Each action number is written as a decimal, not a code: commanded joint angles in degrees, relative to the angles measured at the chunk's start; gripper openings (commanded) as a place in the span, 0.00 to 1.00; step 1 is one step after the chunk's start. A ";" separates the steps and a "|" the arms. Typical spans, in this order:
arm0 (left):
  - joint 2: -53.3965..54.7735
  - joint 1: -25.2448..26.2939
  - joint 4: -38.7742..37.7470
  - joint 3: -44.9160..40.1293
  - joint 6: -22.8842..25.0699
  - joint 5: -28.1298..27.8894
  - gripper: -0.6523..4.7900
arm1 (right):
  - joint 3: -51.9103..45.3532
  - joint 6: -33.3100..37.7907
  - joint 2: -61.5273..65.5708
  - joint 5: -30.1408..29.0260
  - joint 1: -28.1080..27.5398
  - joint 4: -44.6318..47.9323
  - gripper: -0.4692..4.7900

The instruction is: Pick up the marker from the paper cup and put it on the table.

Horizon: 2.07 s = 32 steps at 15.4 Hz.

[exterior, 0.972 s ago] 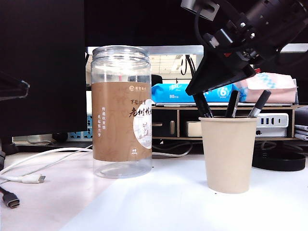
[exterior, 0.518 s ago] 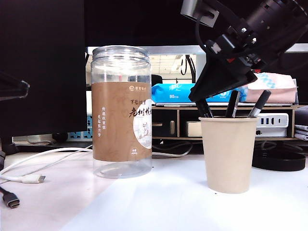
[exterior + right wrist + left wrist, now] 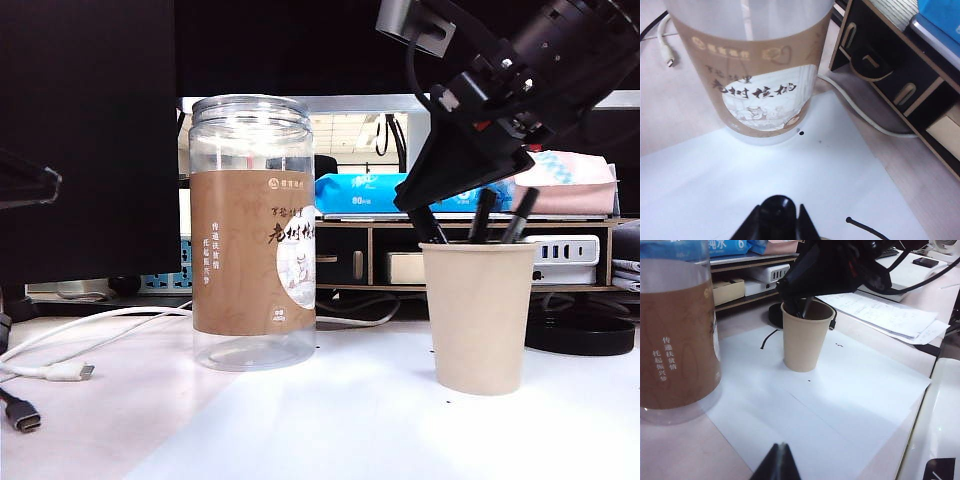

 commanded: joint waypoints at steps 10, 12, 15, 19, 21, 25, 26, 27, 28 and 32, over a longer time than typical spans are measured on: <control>0.02 -0.07 -0.57 -0.04 0.17 0.52 0.11 | 3.89 0.20 -0.26 1.53 -0.02 2.29 0.25; 0.02 -0.07 -0.57 -0.04 0.17 0.52 0.11 | 4.66 0.20 -0.39 2.56 -0.04 2.23 0.25; 0.02 -0.07 -0.57 -0.04 0.17 0.52 0.11 | 4.76 0.57 -0.57 2.75 -0.04 1.66 0.25; 0.02 -0.07 -0.57 -0.04 0.17 0.52 0.11 | 4.76 3.41 -0.61 2.40 -0.04 -0.79 0.25; 0.00 -0.07 -0.57 -0.04 0.20 0.52 0.11 | 4.74 3.93 -1.25 2.03 -0.02 -2.05 0.25; 0.02 -0.07 -0.57 -0.04 0.17 0.52 0.11 | 4.74 6.95 -2.99 1.95 -0.02 -3.87 0.25; 0.00 -0.07 -0.57 -0.04 0.20 0.55 0.11 | 4.76 7.52 -3.32 1.27 -0.02 -4.59 0.25; 0.00 -0.07 -0.57 -0.04 0.20 0.52 0.11 | 4.74 7.52 -3.78 1.31 -0.02 -4.92 0.25; 0.00 -0.07 -0.57 -0.04 0.20 0.52 0.11 | 4.74 7.52 -3.96 1.27 -0.02 -4.92 0.25; 0.00 -0.07 -0.57 -0.04 0.17 0.52 0.11 | 4.76 7.21 -4.85 1.40 -0.02 -3.69 0.25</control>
